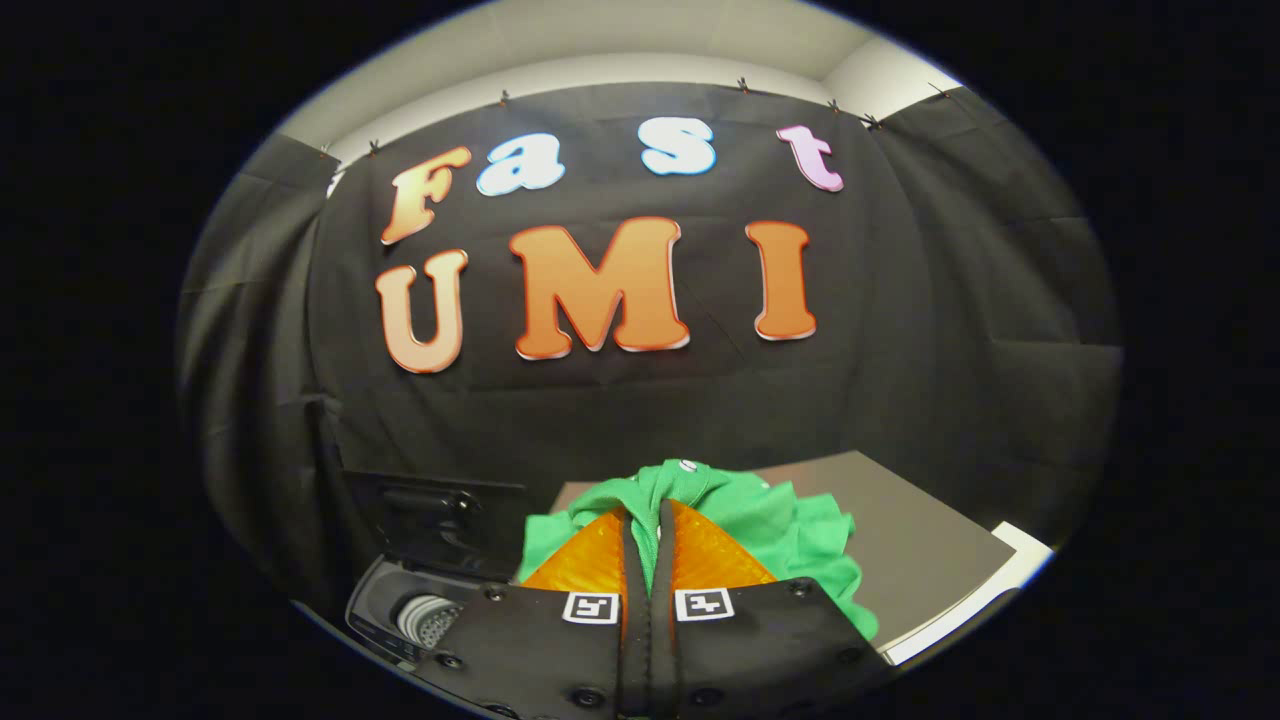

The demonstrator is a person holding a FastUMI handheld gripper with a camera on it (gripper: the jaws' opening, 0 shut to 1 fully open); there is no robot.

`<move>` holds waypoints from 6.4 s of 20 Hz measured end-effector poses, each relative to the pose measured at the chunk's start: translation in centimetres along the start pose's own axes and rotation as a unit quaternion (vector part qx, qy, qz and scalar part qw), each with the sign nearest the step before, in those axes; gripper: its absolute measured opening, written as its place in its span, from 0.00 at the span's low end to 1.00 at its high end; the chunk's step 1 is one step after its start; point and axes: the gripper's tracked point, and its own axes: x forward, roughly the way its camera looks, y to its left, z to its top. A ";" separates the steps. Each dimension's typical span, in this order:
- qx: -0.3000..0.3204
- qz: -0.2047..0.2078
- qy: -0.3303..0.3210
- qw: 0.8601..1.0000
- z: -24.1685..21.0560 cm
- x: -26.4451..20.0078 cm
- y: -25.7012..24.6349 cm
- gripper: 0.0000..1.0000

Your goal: Put the clothes into the washing machine and then close the washing machine lid.

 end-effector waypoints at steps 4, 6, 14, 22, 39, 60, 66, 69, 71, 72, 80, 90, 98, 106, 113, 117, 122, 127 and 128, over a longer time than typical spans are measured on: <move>-0.004 0.064 -0.035 0.997 3.8 -1.8 8.0 0.07; 0.006 0.093 -0.041 0.995 4.9 -2.0 11.8 0.07; 0.015 0.171 -0.040 0.984 3.9 -0.5 24.3 0.07; 0.033 0.208 0.047 0.976 -7.6 2.6 34.3 0.07; 0.056 0.084 0.287 0.953 -34.6 11.4 33.4 0.07; 0.057 0.027 0.422 0.904 -42.4 12.0 30.8 0.99; 0.054 0.028 0.414 0.908 -41.9 11.0 30.6 0.99; 0.050 0.032 0.397 0.916 -40.5 10.5 30.7 0.99; 0.043 0.039 0.367 0.928 -38.1 10.1 31.1 0.99; 0.039 0.043 0.349 0.935 -36.7 10.0 31.1 0.99; 0.011 0.072 0.149 0.986 -17.6 11.7 31.2 0.98; 0.019 0.056 0.102 0.993 -7.0 23.4 27.5 0.98; 0.011 0.033 0.146 0.989 -10.0 28.7 25.0 0.98; -0.006 0.030 0.114 0.993 -10.6 30.1 24.3 0.98; -0.008 0.019 0.093 0.995 -10.4 25.9 24.1 0.99; -0.009 0.018 0.084 0.996 -10.7 23.1 24.1 0.99; -0.010 0.018 0.082 0.996 -11.4 20.4 24.1 0.99; -0.011 0.024 0.084 0.996 -12.2 18.3 24.1 0.99; -0.010 0.026 0.084 0.996 -12.4 17.9 24.1 0.99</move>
